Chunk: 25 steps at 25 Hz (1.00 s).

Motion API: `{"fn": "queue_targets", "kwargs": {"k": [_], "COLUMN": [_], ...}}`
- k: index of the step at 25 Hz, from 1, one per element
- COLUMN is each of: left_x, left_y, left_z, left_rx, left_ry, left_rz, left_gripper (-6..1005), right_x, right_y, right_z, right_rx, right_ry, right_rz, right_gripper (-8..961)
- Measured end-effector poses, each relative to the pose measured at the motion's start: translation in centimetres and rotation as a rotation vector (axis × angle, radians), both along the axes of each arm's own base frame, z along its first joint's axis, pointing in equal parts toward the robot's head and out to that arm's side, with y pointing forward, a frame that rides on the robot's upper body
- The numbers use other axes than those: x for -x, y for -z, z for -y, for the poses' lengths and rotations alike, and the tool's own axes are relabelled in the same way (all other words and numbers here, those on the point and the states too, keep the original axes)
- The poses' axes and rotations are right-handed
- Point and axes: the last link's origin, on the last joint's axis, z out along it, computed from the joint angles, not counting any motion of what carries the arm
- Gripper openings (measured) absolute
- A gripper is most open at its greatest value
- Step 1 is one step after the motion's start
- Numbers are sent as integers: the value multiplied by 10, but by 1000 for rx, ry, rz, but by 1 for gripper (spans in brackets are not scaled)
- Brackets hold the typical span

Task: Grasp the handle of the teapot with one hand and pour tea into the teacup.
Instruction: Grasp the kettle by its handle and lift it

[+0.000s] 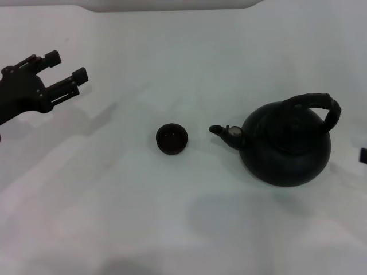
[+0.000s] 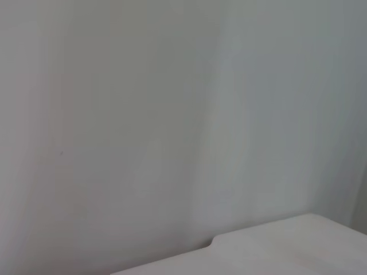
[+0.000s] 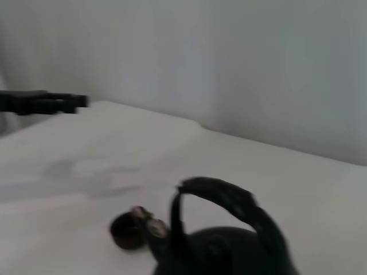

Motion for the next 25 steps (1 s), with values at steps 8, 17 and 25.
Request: {"fn": "queue_targets", "kwargs": {"k": [8,17,25], "left_x": [-4,-2,1], "left_y": [1,2,1], "left_z": [-3,1,2], "left_rx": [5,14,7], "left_ry": [18,17,5], "left_rz": [4,4,3], "left_gripper": [778,774,775], "right_x": [0,2,1], "right_y": [19,29,42], "right_z": [-24,-46,-57], "right_rx": [18,9,24], "right_ry": [-6,-44,-53], "right_rz": [-41,-29,-40], "right_gripper": [813,802,792]}}
